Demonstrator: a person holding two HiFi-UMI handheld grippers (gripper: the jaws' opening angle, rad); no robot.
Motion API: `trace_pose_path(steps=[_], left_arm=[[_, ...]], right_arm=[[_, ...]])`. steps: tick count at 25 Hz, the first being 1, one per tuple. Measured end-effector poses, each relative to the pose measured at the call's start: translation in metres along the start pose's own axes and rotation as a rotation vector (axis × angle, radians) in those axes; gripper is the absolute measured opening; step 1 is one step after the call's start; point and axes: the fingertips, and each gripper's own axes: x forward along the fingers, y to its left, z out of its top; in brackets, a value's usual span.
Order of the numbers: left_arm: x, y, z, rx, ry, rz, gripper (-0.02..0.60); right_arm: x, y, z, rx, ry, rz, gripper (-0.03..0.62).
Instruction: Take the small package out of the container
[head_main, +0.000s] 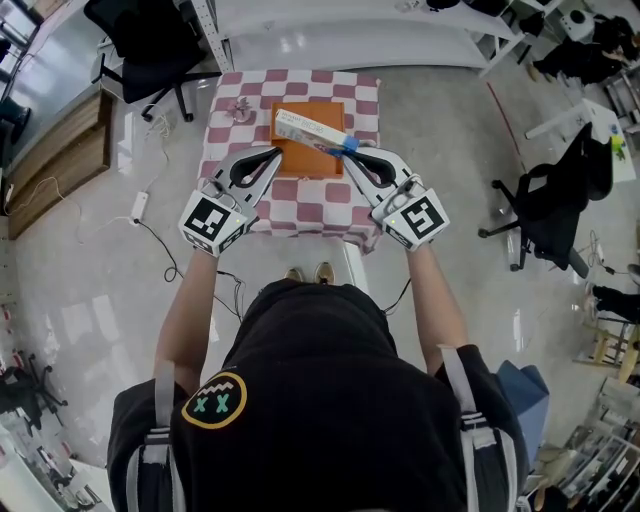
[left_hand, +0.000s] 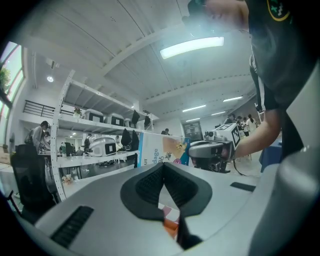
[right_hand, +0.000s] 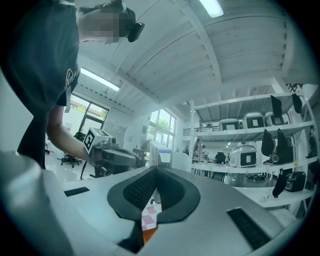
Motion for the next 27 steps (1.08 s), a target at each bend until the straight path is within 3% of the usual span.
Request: trace_pose_path(steps=[27], left_arm=[[0.002, 0.009, -0.003, 0.003, -0.003, 0.003, 0.017]], right_arm=[[0.015, -0.001, -0.006, -0.037, 0.036, -0.019, 0.023]])
